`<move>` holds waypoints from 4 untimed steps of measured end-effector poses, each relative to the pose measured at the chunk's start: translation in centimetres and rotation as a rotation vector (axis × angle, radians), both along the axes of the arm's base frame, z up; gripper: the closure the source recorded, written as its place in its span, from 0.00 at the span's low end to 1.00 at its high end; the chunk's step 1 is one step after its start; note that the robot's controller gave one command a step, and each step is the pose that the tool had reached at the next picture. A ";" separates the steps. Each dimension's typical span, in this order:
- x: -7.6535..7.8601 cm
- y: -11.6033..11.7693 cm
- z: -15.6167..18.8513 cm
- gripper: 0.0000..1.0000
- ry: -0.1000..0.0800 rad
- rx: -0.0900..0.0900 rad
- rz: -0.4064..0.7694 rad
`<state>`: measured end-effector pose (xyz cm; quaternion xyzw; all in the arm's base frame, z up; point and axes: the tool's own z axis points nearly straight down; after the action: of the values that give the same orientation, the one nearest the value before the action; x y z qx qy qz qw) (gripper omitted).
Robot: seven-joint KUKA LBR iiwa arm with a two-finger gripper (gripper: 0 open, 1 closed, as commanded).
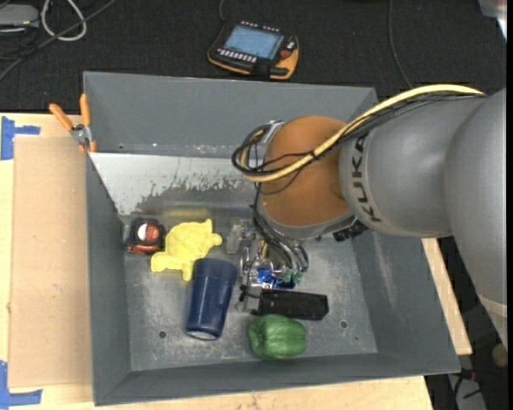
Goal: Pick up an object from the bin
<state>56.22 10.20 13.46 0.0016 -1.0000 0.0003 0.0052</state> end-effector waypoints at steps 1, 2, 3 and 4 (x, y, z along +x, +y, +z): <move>0.2 -0.1 0.5 0.00 -0.008 0.001 -0.005; 2.5 -8.3 -6.6 0.00 -0.001 0.002 0.314; 4.3 -7.1 -6.5 0.00 -0.009 0.004 0.231; 6.1 -9.5 -6.5 0.00 -0.003 0.002 0.348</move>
Offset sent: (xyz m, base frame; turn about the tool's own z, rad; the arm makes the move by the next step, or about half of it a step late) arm 0.0260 -0.0810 -0.0646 -0.3232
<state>62.27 0.68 6.98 0.1748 -0.9846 0.0002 0.0037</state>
